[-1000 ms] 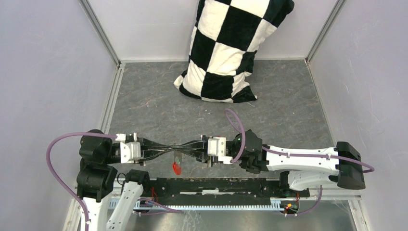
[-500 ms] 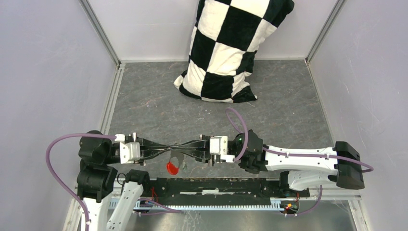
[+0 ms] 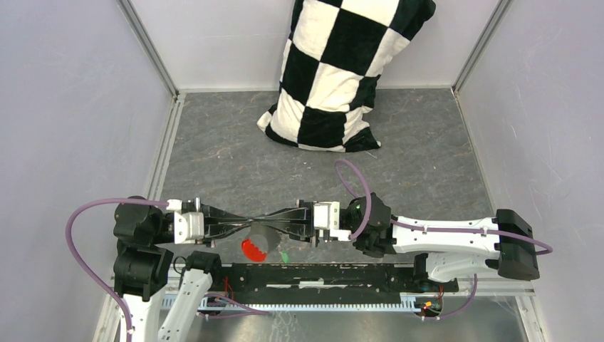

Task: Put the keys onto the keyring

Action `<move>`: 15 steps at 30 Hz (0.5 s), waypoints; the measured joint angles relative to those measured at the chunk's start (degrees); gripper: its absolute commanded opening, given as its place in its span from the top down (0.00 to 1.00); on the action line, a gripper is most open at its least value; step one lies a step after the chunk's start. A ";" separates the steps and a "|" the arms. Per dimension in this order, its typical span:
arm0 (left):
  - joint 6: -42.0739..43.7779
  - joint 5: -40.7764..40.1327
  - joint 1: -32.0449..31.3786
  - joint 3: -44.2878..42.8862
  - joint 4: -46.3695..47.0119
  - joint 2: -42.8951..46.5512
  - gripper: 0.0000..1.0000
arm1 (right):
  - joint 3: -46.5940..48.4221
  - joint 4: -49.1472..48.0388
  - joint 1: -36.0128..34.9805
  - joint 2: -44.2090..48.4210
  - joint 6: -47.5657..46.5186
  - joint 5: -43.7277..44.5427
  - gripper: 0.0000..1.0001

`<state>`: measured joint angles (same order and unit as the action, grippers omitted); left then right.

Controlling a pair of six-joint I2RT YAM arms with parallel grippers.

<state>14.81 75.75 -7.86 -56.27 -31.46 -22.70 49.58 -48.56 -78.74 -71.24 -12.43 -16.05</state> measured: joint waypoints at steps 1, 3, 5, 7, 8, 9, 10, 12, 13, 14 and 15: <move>0.00 0.13 0.02 0.00 -0.02 0.00 0.85 | 0.00 -0.13 0.00 0.00 0.07 0.02 0.99; 0.00 0.50 0.00 0.00 -0.02 0.00 0.85 | 0.00 -0.39 0.00 -0.02 0.20 0.04 1.00; 0.00 0.87 0.00 0.00 -0.02 0.00 0.85 | 0.00 -0.55 0.00 -0.02 0.24 0.04 0.99; 0.00 0.87 0.00 -0.02 -0.02 0.00 0.85 | 0.00 -0.68 0.00 -0.07 0.39 0.04 0.99; 0.00 0.87 0.00 -0.02 -0.02 0.00 0.85 | 0.00 -0.70 0.00 -0.09 0.44 0.04 0.99; 0.00 0.87 0.00 -0.02 -0.02 0.00 0.85 | 0.00 -0.68 0.00 -0.09 0.48 0.02 0.99; 0.00 0.87 0.00 -0.02 -0.02 0.00 0.85 | 0.00 -0.68 0.00 -0.11 0.61 0.02 0.99; 0.00 0.85 0.00 -0.04 -0.02 0.00 0.85 | 0.00 -0.68 0.00 -0.13 0.66 0.00 0.99; 0.00 0.83 0.00 -0.07 -0.02 0.00 0.85 | 0.00 -0.68 0.00 -0.15 0.68 0.00 0.99; 0.00 0.81 0.00 -0.13 -0.02 0.00 0.85 | 0.00 -0.72 0.00 -0.20 0.68 0.00 0.99; 0.00 0.79 0.00 -0.17 -0.02 0.00 0.85 | 0.00 -0.74 0.00 -0.31 0.70 0.00 0.99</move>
<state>14.81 76.53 -7.86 -56.45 -31.48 -22.70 49.58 -49.30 -78.74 -71.55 -11.73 -16.05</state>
